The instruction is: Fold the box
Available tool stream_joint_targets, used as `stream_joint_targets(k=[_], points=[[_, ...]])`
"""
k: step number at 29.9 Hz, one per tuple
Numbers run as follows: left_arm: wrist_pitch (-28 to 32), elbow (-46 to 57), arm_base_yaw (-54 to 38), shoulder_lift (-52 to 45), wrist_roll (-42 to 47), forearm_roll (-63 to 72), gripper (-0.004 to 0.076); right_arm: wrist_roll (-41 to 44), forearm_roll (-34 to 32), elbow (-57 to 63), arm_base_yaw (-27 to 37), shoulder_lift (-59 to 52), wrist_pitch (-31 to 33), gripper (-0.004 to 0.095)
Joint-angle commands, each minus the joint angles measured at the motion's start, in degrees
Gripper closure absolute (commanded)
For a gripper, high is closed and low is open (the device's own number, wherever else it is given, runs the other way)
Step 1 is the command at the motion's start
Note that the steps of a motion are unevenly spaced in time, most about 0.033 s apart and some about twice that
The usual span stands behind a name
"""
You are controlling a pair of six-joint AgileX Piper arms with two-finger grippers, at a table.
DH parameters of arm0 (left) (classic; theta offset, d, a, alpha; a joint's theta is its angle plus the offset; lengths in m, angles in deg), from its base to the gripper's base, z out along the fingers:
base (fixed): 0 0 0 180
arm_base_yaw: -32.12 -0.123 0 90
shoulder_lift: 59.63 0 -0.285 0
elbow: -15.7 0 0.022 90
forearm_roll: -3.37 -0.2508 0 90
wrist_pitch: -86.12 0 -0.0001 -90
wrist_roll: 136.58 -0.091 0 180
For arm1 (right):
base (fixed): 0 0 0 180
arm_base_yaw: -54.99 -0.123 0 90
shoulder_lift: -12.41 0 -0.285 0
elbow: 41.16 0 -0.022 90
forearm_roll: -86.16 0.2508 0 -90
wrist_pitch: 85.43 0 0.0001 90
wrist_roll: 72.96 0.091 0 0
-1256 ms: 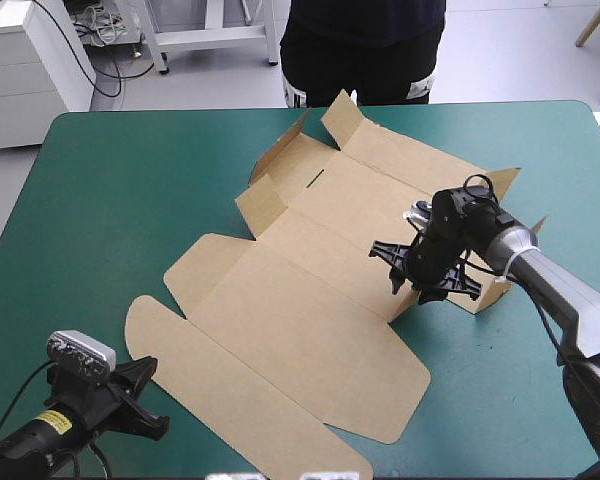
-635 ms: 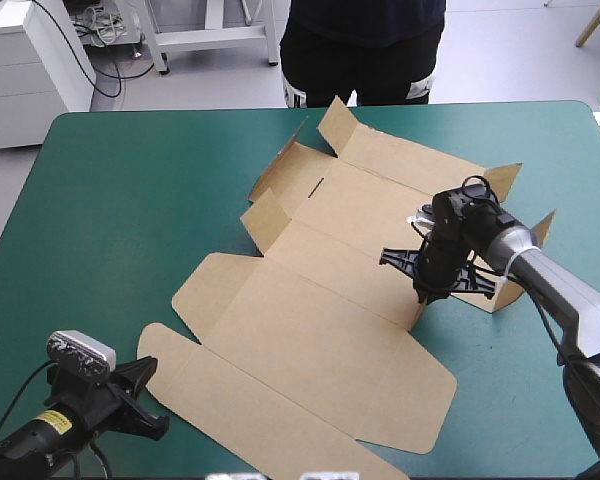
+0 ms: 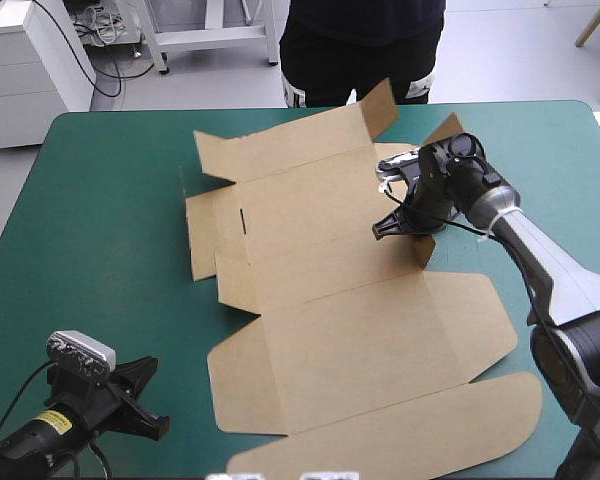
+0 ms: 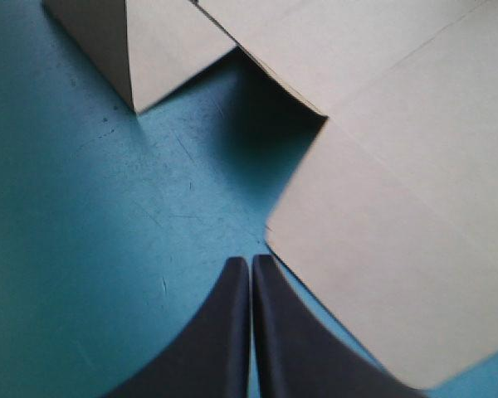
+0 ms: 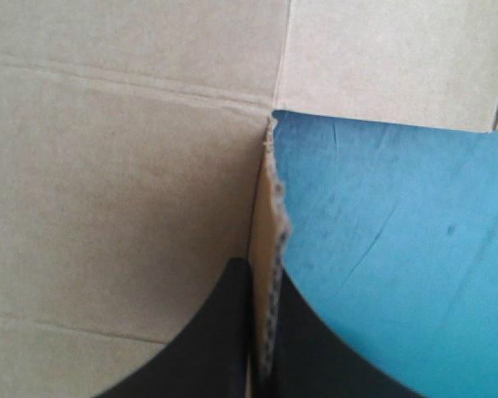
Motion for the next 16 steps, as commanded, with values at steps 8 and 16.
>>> stream_joint_targets(k=[8,16], points=[[3.15,-1.49,0.29,0.47,0.24,1.99,0.0732,-23.78,3.65,-13.7,0.03,6.1,-0.97,0.0929],[3.15,-1.49,0.29,0.47,0.24,1.99,0.0732,-42.06,9.62,-17.51,-2.01,8.45,-6.55,0.0929]])
